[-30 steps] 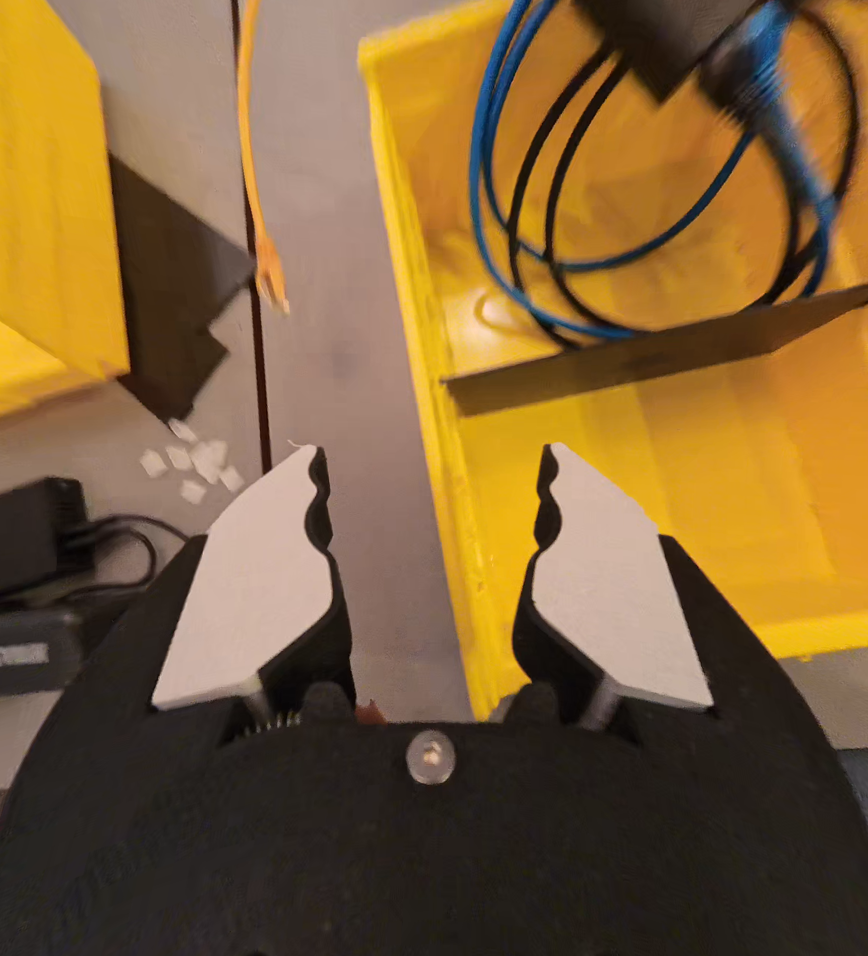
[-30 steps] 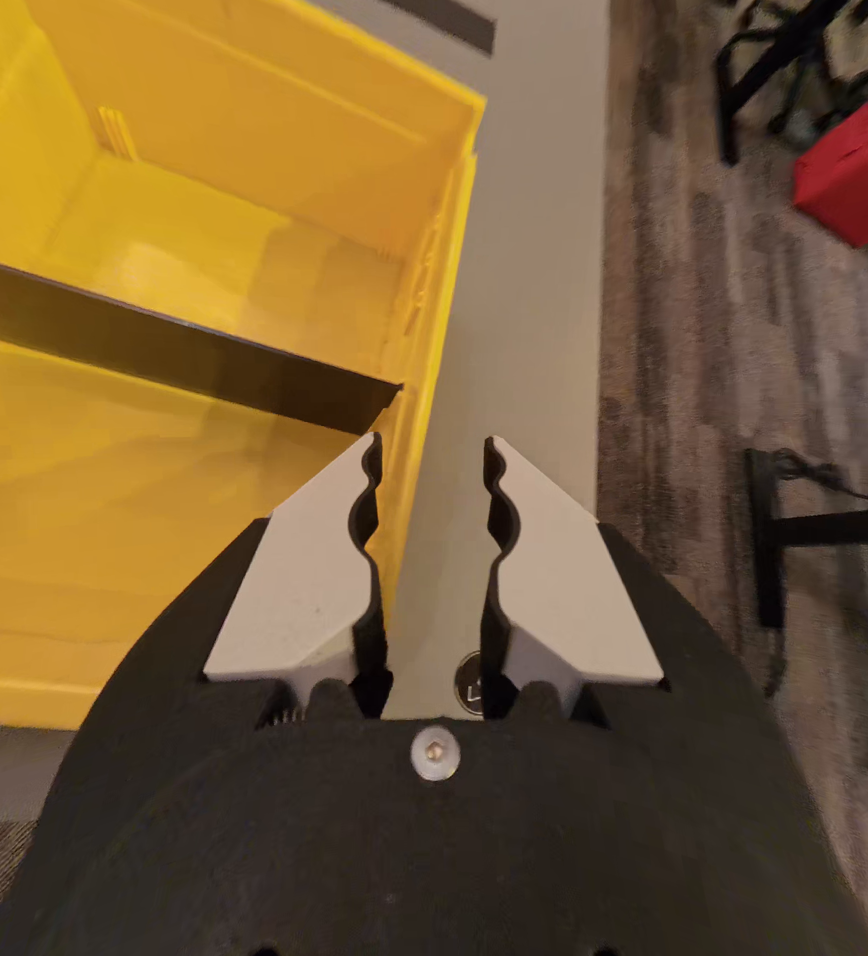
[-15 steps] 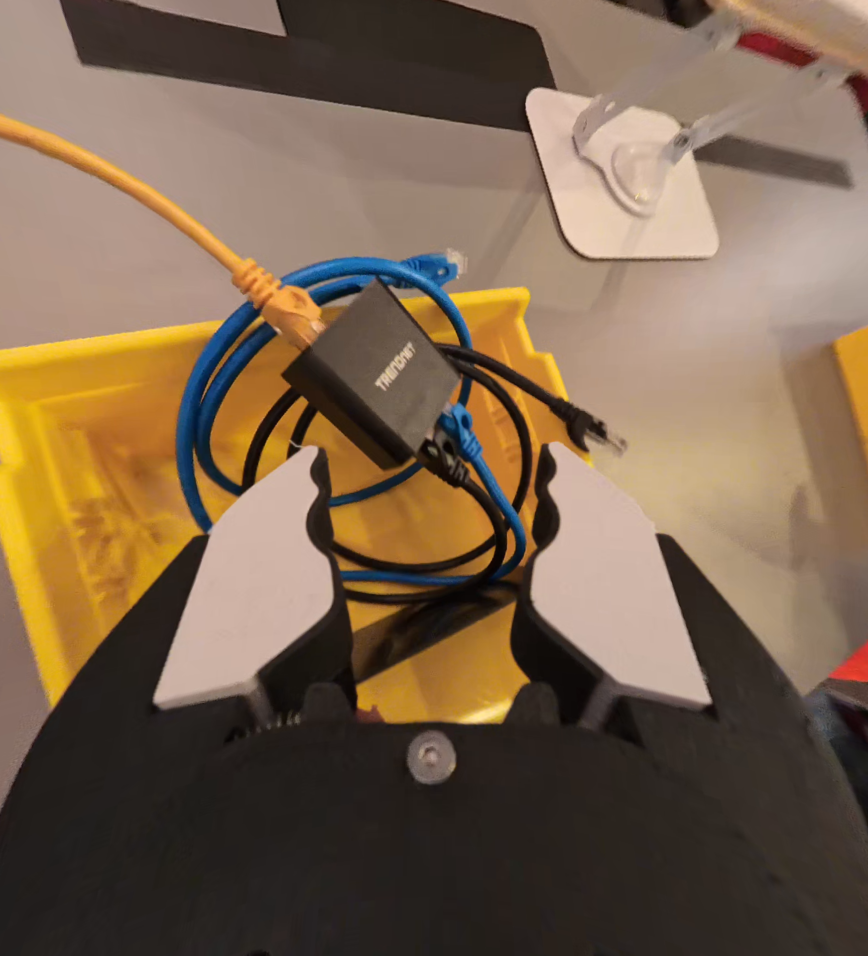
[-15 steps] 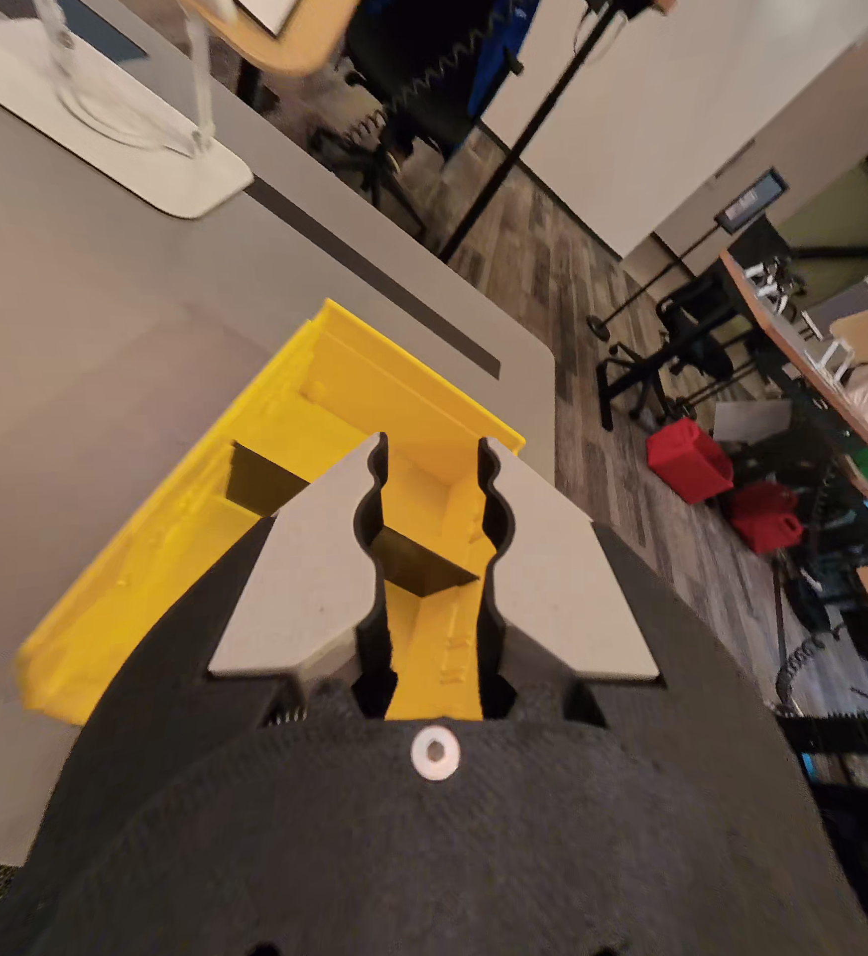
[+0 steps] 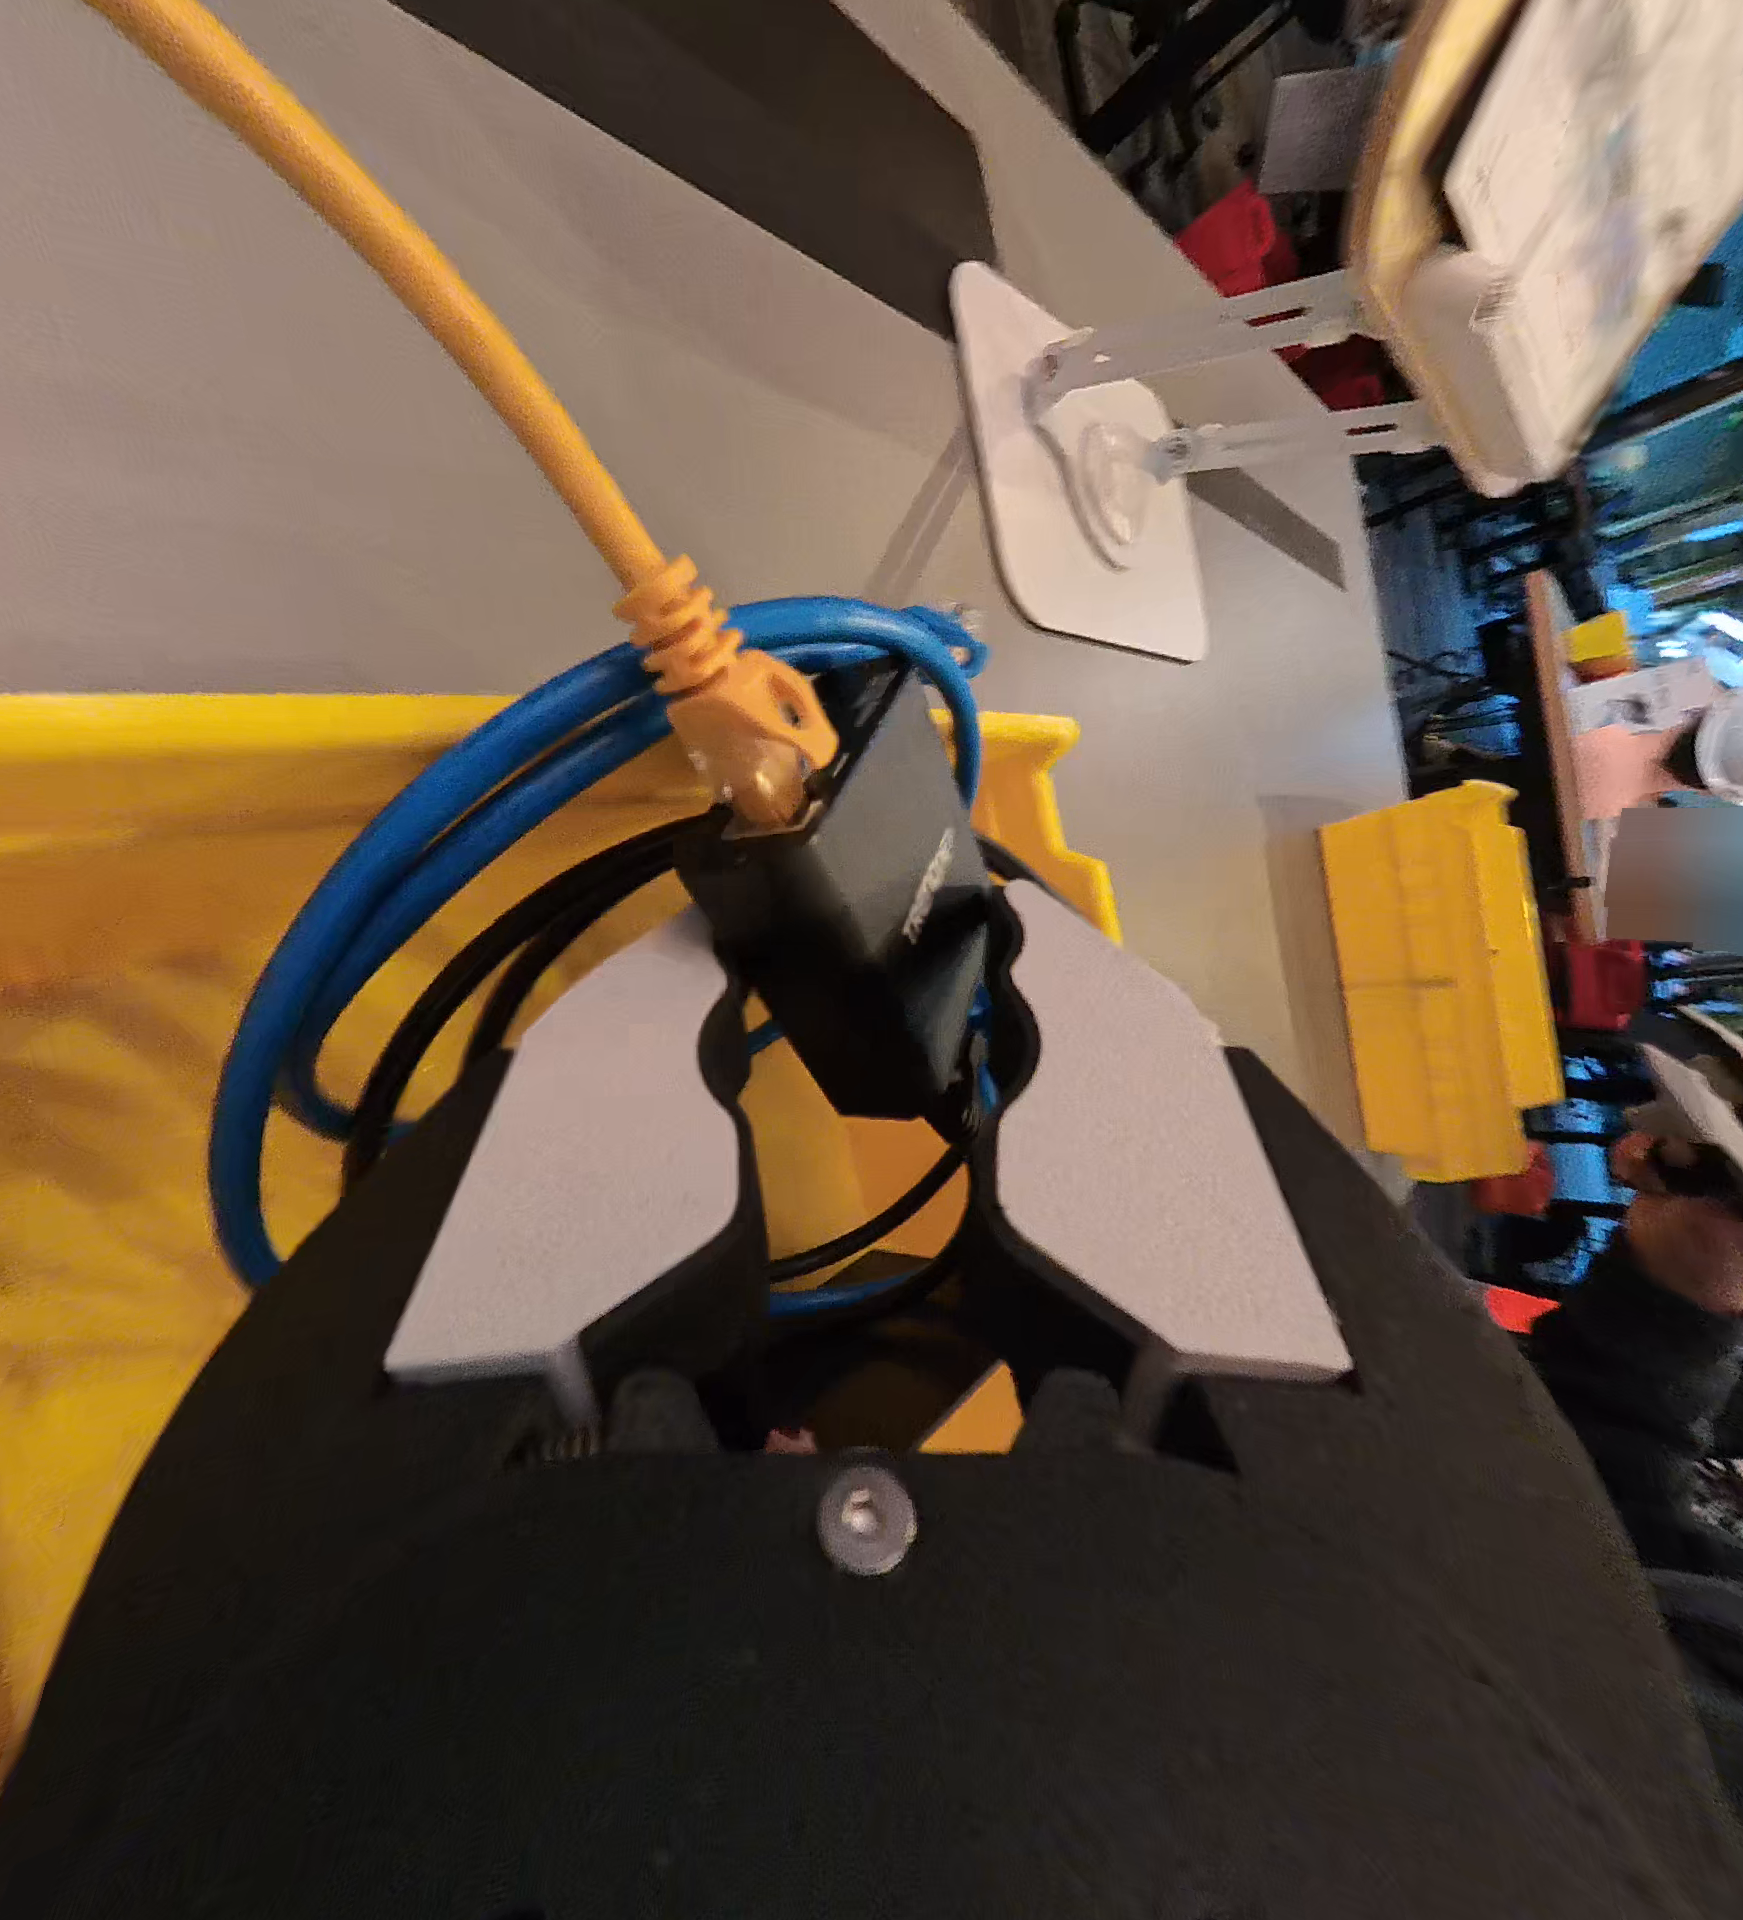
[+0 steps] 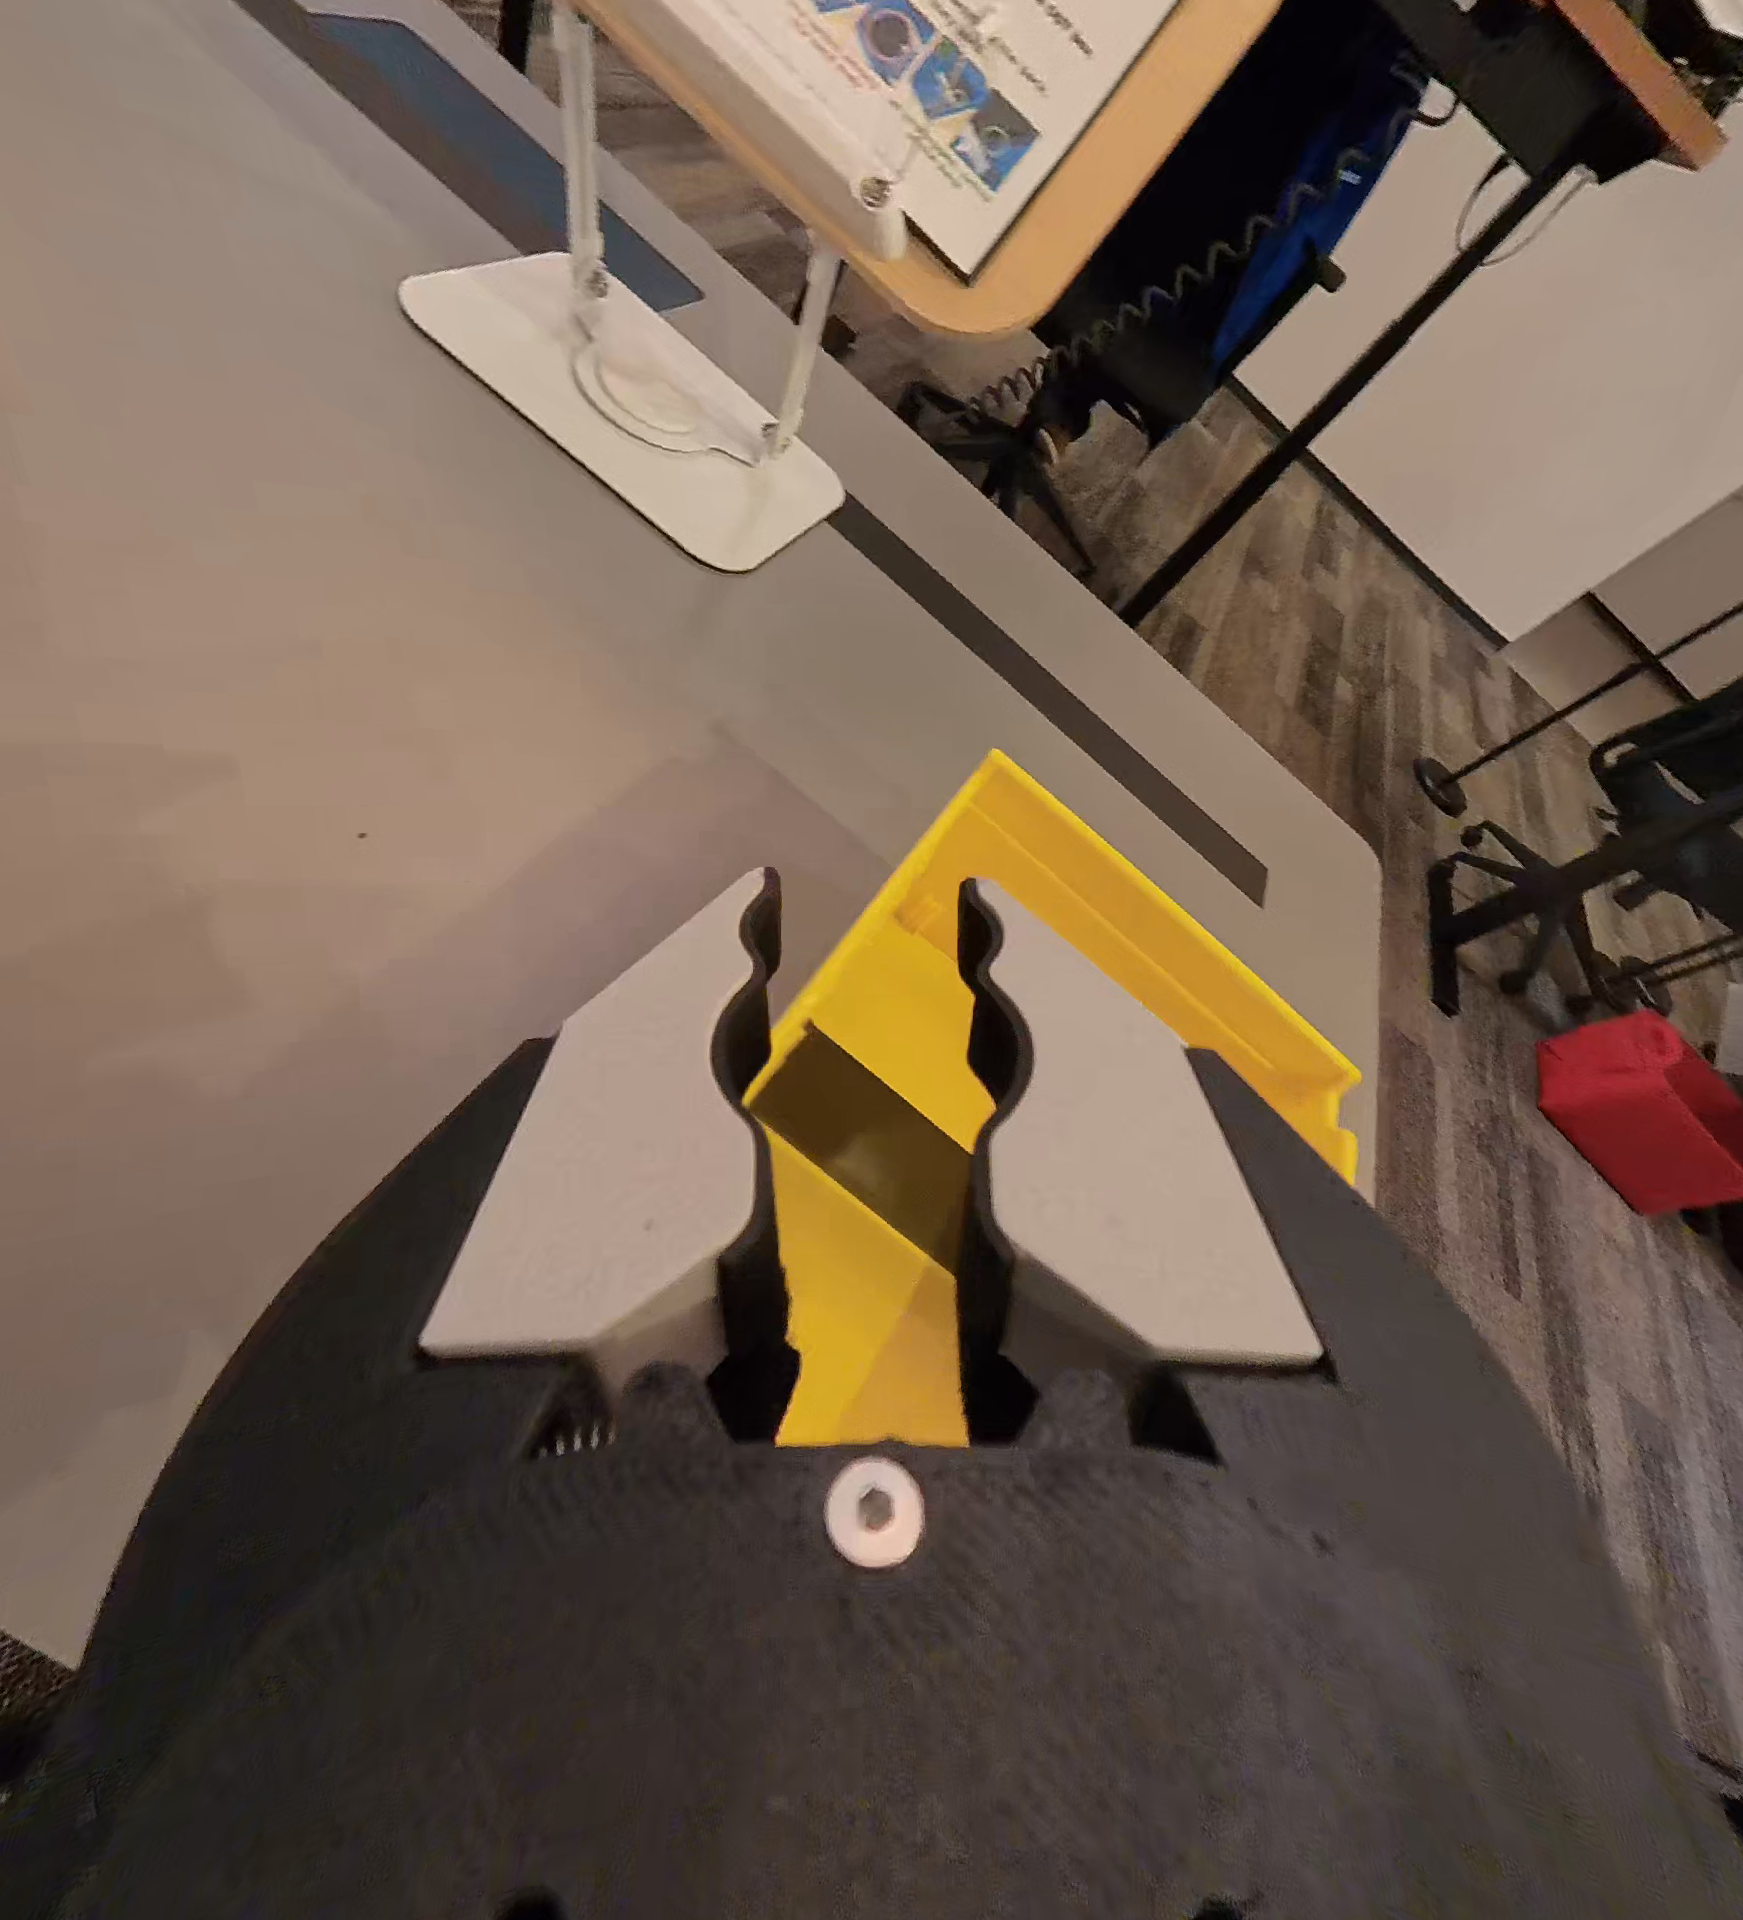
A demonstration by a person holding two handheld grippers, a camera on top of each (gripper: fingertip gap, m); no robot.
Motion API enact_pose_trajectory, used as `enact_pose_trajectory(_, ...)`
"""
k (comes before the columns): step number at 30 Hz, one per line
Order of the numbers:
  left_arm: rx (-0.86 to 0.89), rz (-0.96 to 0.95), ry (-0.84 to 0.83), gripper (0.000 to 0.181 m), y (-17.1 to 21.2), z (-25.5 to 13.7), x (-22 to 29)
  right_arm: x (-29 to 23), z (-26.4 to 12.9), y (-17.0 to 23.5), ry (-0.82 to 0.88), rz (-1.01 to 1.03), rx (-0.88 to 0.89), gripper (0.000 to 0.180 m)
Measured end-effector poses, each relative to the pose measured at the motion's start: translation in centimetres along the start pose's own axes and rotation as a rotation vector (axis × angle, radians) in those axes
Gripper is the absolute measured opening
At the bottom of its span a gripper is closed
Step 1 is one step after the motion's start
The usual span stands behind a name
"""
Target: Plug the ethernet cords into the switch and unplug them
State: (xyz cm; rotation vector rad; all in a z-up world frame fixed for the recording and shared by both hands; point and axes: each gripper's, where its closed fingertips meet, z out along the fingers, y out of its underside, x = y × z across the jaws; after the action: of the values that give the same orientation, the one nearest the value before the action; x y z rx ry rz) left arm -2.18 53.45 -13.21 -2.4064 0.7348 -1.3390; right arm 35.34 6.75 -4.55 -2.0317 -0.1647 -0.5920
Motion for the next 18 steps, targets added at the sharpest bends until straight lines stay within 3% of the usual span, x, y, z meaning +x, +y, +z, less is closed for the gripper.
enact_pose_trajectory(2, 0.019, 0.015, 0.044, 0.03, -0.2, 0.2, 0.8, -1.1, 0.5, -0.7, -0.032, -0.001, 0.017, 0.033)
enact_pose_trajectory(9, 0.126, 0.131, 0.073, 0.025, -1.6, -1.3, 4.4, -5.6, 1.9, -3.0, -0.166, -0.027, 0.069, 0.032)
enact_pose_trajectory(18, 0.37, 0.367, 0.173, 0.025, -5.0, -6.7, 15.7, -12.6, 3.2, -8.9, -0.408, 0.003, 0.206, 0.037)
